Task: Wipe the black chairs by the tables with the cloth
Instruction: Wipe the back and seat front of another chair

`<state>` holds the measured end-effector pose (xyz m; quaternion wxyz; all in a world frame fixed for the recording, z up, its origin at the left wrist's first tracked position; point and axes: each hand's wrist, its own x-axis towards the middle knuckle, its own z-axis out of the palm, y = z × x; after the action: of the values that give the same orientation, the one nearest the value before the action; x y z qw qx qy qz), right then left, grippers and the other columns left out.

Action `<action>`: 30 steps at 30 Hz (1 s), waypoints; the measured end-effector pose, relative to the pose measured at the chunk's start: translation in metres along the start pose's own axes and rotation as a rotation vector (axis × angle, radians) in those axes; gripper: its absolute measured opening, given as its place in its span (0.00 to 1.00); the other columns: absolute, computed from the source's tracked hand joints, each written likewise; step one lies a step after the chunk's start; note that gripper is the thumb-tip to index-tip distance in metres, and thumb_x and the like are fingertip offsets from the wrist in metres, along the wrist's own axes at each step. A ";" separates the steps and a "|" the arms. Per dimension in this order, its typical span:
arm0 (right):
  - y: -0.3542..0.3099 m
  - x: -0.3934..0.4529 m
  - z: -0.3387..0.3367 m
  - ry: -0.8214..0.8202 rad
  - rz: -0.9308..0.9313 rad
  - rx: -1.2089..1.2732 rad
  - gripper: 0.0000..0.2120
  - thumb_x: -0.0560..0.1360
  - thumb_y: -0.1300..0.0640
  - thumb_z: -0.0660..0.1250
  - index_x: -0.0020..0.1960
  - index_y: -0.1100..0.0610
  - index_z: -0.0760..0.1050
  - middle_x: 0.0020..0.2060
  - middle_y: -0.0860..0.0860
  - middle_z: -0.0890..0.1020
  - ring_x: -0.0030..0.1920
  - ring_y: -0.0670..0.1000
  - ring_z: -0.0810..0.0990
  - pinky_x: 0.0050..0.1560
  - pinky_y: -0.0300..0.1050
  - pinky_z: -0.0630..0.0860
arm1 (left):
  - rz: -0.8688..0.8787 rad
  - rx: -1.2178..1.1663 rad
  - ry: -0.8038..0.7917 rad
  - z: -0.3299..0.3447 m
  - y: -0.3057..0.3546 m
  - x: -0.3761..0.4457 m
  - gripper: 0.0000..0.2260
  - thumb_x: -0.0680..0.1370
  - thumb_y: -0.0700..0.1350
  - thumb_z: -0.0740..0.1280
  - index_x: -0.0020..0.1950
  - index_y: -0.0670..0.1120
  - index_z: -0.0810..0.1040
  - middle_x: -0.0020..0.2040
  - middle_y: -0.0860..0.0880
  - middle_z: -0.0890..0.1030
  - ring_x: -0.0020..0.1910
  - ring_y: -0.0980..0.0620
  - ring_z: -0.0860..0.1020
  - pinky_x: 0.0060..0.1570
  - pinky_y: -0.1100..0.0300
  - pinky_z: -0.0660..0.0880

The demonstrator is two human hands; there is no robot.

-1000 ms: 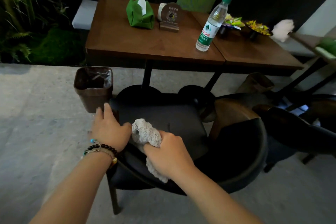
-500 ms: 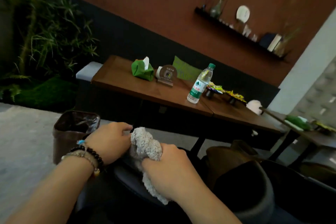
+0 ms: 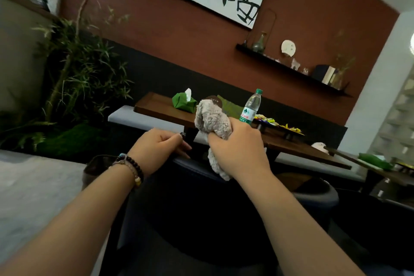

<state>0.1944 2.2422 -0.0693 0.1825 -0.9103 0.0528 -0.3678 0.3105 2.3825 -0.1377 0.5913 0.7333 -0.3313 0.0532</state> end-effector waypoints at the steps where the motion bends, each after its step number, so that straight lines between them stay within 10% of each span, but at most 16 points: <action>1: -0.001 -0.004 -0.003 0.003 -0.032 -0.015 0.09 0.72 0.43 0.65 0.40 0.48 0.74 0.34 0.44 0.78 0.39 0.48 0.76 0.34 0.43 0.69 | 0.031 0.082 0.004 -0.001 -0.001 -0.004 0.17 0.78 0.56 0.59 0.38 0.55 0.85 0.36 0.55 0.84 0.39 0.59 0.81 0.49 0.56 0.75; 4: -0.007 -0.020 -0.010 -0.223 -0.119 -0.032 0.09 0.73 0.42 0.66 0.45 0.47 0.75 0.39 0.44 0.80 0.42 0.47 0.77 0.40 0.47 0.76 | 0.021 0.118 0.013 -0.004 -0.008 -0.006 0.18 0.77 0.55 0.64 0.31 0.49 0.82 0.25 0.53 0.76 0.26 0.58 0.72 0.34 0.57 0.70; 7: -0.008 -0.038 -0.015 -0.320 -0.314 -0.263 0.14 0.74 0.43 0.66 0.57 0.46 0.75 0.48 0.47 0.82 0.49 0.52 0.79 0.49 0.53 0.78 | 0.095 0.165 0.091 0.001 -0.014 -0.003 0.15 0.73 0.50 0.64 0.35 0.41 0.83 0.27 0.51 0.76 0.29 0.54 0.73 0.40 0.52 0.72; 13: 0.023 -0.075 -0.014 0.119 -0.731 -0.424 0.24 0.71 0.45 0.72 0.61 0.56 0.80 0.52 0.55 0.84 0.53 0.57 0.83 0.52 0.56 0.80 | 0.060 0.071 0.044 0.000 -0.015 -0.004 0.18 0.74 0.59 0.63 0.31 0.51 0.83 0.29 0.50 0.81 0.31 0.54 0.78 0.39 0.53 0.76; 18: 0.038 -0.079 0.022 0.415 -1.014 -0.569 0.12 0.81 0.59 0.61 0.58 0.57 0.82 0.55 0.59 0.83 0.58 0.59 0.82 0.62 0.65 0.73 | -0.045 -0.070 -0.248 -0.027 -0.020 0.006 0.15 0.76 0.52 0.68 0.42 0.41 0.85 0.45 0.42 0.85 0.46 0.45 0.83 0.52 0.56 0.79; 22: 0.042 -0.078 0.029 0.466 -1.016 -0.603 0.11 0.80 0.59 0.63 0.58 0.57 0.82 0.55 0.59 0.83 0.58 0.58 0.82 0.65 0.63 0.70 | -0.114 0.039 -0.220 -0.027 -0.026 0.010 0.25 0.70 0.65 0.68 0.38 0.41 0.76 0.35 0.43 0.73 0.34 0.46 0.71 0.36 0.59 0.70; 25: 0.035 -0.079 0.038 0.458 -1.031 -0.641 0.10 0.80 0.59 0.63 0.56 0.56 0.82 0.55 0.59 0.83 0.58 0.57 0.82 0.67 0.62 0.68 | -0.150 0.004 -0.234 -0.028 -0.031 0.014 0.32 0.66 0.68 0.65 0.43 0.36 0.80 0.40 0.39 0.82 0.41 0.39 0.79 0.46 0.52 0.76; 30: 0.031 -0.091 0.078 0.201 -1.227 -0.806 0.12 0.80 0.58 0.62 0.58 0.56 0.82 0.57 0.57 0.83 0.58 0.56 0.82 0.69 0.60 0.68 | -0.116 -0.087 -0.174 -0.027 -0.040 0.018 0.18 0.79 0.55 0.62 0.35 0.50 0.82 0.35 0.52 0.82 0.39 0.54 0.79 0.50 0.54 0.74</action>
<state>0.1835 2.2572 -0.1921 -0.4102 -0.7344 -0.3181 -0.4372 0.3549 2.4026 -0.1542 0.5936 0.7268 -0.3402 -0.0595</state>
